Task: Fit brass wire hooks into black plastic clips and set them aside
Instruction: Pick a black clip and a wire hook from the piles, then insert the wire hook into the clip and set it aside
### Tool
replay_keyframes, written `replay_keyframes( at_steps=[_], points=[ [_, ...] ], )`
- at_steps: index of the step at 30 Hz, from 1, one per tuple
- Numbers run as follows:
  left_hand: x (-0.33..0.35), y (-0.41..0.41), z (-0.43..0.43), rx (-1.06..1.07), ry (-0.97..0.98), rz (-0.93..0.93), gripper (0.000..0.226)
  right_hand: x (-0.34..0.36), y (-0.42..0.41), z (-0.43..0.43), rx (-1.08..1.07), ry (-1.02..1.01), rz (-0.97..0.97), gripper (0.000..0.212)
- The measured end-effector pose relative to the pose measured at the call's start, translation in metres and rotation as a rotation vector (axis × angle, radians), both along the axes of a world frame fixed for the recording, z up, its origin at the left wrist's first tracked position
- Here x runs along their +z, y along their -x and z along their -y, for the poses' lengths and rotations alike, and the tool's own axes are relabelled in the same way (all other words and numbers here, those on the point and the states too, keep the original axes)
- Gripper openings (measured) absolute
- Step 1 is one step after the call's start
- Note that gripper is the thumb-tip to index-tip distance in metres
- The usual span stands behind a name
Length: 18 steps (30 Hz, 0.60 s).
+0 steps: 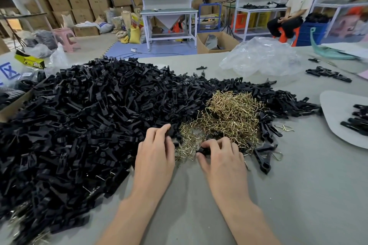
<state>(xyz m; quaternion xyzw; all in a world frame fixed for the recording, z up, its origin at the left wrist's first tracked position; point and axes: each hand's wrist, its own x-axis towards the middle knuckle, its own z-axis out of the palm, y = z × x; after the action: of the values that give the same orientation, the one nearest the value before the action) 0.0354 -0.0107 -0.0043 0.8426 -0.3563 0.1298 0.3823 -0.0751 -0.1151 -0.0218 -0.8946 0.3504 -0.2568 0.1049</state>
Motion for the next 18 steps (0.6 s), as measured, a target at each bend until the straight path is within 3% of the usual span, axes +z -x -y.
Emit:
replay_keyframes(
  at_steps=[3,7,9,13,15,18],
  points=[
    [0.0,0.0,0.0,-0.028,0.062,-0.017,0.028,0.002,0.001,0.0,0.021,0.031,0.07,0.022],
    [-0.003,-0.001,0.0,-0.073,0.093,-0.154,0.026,0.009,0.001,0.0,0.111,-0.081,0.333,0.023],
    [-0.003,0.0,0.001,-0.108,0.2,-0.288,0.022,0.014,0.003,0.0,0.146,-0.273,0.496,0.023],
    [0.004,0.007,0.004,-0.198,0.49,-0.631,0.027,0.022,0.004,0.003,0.185,-0.916,0.791,0.026],
    [0.007,0.012,0.005,-0.272,0.546,-0.755,0.026,0.023,0.002,0.007,0.169,-1.06,0.835,0.026],
    [0.007,0.022,0.007,-0.352,0.535,-0.818,0.025,0.02,0.0,0.008,0.131,-1.114,0.86,0.027]
  ],
)
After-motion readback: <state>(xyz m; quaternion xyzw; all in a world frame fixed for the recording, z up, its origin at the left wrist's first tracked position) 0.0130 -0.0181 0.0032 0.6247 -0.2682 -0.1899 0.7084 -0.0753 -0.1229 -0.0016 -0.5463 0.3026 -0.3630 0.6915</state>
